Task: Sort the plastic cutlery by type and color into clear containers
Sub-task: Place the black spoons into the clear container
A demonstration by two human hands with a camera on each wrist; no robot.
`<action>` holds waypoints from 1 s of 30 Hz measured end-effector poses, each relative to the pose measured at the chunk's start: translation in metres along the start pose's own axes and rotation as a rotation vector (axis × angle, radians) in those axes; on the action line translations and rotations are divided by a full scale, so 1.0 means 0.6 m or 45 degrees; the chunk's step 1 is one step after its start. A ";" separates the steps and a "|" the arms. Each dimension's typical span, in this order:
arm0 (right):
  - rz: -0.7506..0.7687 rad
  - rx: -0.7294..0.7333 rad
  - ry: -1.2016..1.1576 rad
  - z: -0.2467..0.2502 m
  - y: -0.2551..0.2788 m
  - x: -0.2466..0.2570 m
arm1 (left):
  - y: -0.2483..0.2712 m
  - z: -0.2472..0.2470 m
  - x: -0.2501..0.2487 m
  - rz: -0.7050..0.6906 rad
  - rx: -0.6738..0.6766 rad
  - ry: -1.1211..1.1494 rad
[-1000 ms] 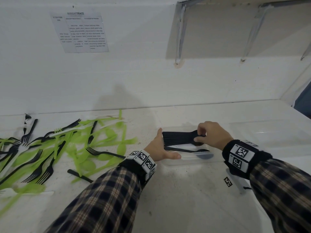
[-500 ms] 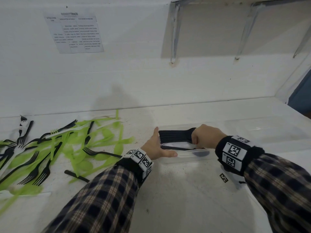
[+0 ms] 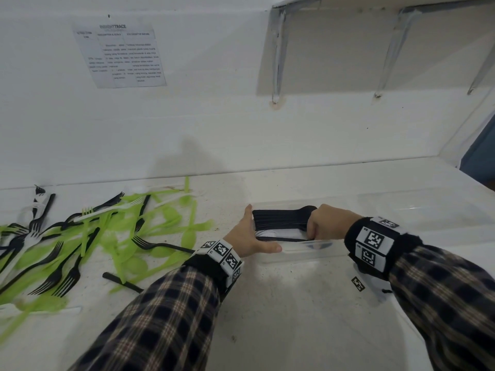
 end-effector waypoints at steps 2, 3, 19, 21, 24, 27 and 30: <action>0.006 0.003 -0.018 0.001 -0.003 0.001 | -0.001 0.001 0.002 0.009 -0.010 -0.008; 0.011 -0.003 -0.010 0.000 -0.005 0.000 | -0.003 0.001 0.003 0.014 -0.014 -0.008; 0.012 -0.363 -0.020 0.021 -0.004 -0.011 | -0.011 0.003 0.007 0.017 -0.045 -0.054; -0.007 -0.393 -0.044 0.017 -0.005 -0.017 | -0.012 0.003 0.008 0.016 -0.055 -0.061; -0.073 -0.504 -0.278 0.010 -0.005 -0.038 | -0.014 0.004 0.009 0.013 -0.066 -0.076; -0.159 -0.634 -0.418 0.011 0.003 -0.054 | -0.014 0.004 0.008 0.006 -0.069 -0.076; -0.288 -0.668 -0.503 0.007 0.012 -0.068 | -0.019 0.004 0.011 0.002 -0.074 -0.078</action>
Point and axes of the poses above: each hand's wrist, its own y-axis away from the middle knuckle, its own z-axis out of the back of the hand, x = y × z, the point moved 10 cm from there along -y, towards the middle knuckle, and after that the axes turned 12 degrees about z, right-handed, at the moved point
